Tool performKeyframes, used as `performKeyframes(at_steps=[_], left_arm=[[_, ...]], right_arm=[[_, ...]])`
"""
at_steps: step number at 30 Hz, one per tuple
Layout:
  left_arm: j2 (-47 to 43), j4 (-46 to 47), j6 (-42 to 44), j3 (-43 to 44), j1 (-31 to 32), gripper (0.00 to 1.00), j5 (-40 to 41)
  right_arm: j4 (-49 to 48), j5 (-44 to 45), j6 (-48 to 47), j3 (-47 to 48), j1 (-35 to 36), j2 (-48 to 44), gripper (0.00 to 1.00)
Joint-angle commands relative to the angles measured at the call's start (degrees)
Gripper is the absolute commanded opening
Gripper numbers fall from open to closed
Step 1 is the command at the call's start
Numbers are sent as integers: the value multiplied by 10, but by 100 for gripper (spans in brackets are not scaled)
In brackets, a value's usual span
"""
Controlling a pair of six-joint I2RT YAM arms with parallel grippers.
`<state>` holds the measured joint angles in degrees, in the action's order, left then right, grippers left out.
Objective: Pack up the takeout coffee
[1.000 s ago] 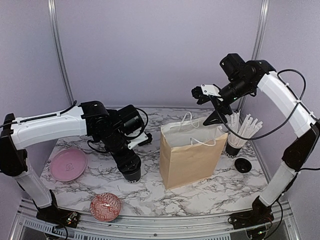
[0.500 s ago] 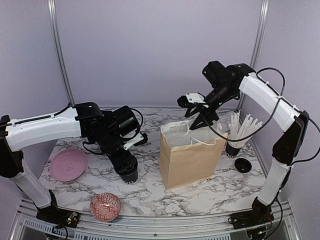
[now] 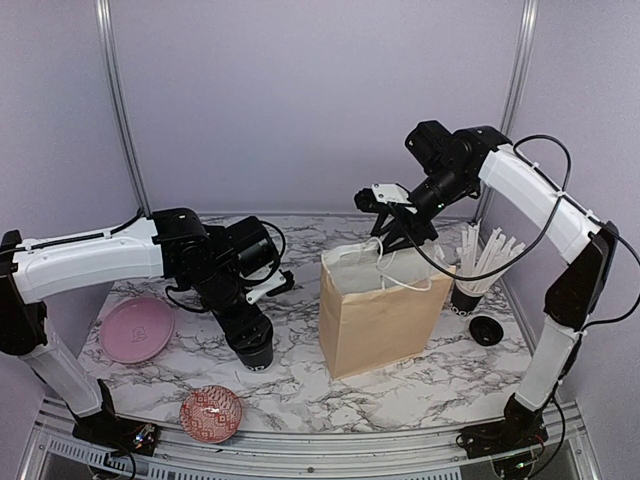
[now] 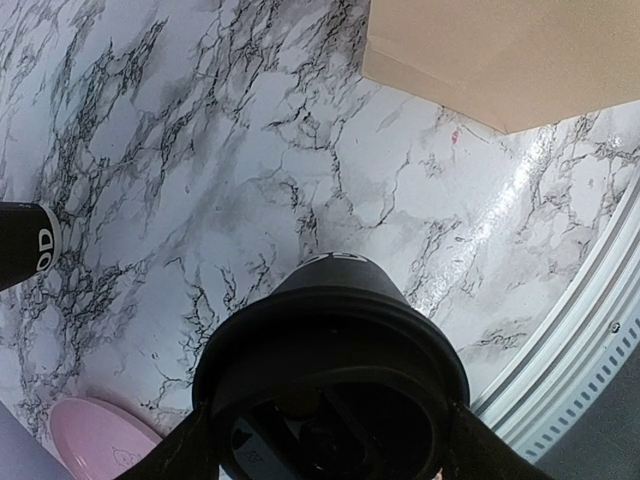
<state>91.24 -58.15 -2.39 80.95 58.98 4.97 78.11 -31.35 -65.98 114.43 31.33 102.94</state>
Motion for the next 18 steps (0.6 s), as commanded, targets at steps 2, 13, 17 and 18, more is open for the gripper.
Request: performKeyframes(at_steps=[2, 13, 17, 18], left_arm=[[-12, -3, -2, -10, 3, 70, -6], [-16, -4, 3, -6, 3, 69, -6], [-19, -4, 4, -3, 3, 69, -4], [-19, -4, 4, -3, 3, 70, -5]], right_arm=[[5, -12, 20, 49, -7, -7, 48], [5, 6, 10, -4, -31, -63, 62], [6, 15, -8, -38, -31, -77, 68], [5, 15, -10, -42, -30, -77, 69]])
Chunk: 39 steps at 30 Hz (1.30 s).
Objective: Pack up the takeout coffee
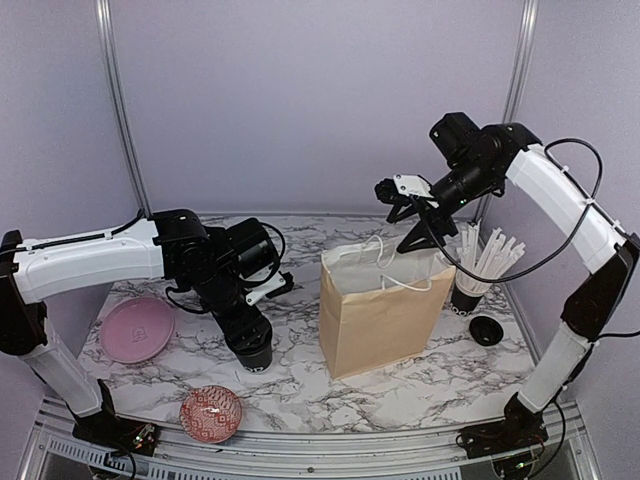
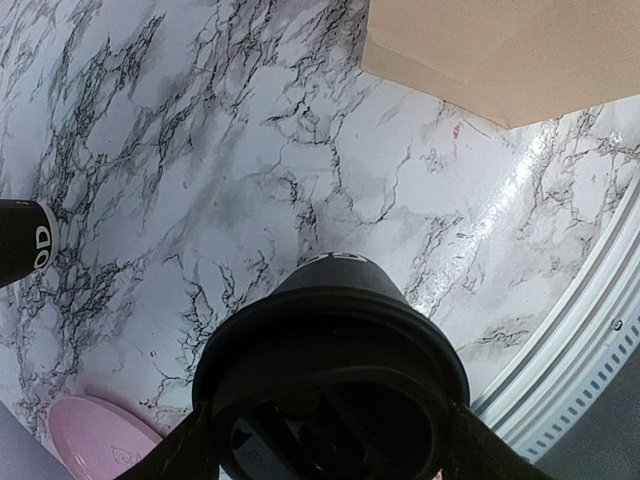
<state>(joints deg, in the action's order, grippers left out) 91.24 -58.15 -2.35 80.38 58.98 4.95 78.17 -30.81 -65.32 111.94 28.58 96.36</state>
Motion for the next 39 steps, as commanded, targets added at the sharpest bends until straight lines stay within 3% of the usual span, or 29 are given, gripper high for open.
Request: performKeyframes(at_steps=[1, 12, 22, 26, 28, 32, 37, 39], left_arm=[[-18, -4, 3, 2, 3, 69, -5], [-17, -6, 0, -2, 3, 70, -11], [-14, -6, 2, -3, 3, 69, -12], [-21, -7, 2, 15, 3, 68, 15], [-29, -12, 3, 31, 3, 67, 30], [-50, -24, 1, 90, 3, 62, 68], [-106, -22, -9, 170, 3, 60, 152], [-134, -5, -1, 190, 5, 59, 149]], right_arm=[[5, 9, -18, -19, -3, -10, 69], [5, -7, -18, 16, 7, 48, 64], [4, -24, -19, 31, 8, 67, 39], [5, -28, -17, 27, 8, 66, 15], [5, -28, -14, 26, 8, 64, 7], [5, -27, 0, 25, 11, 53, 0], [4, -6, 60, 35, 29, 38, 0], [0, 2, 82, 25, 43, 29, 0]])
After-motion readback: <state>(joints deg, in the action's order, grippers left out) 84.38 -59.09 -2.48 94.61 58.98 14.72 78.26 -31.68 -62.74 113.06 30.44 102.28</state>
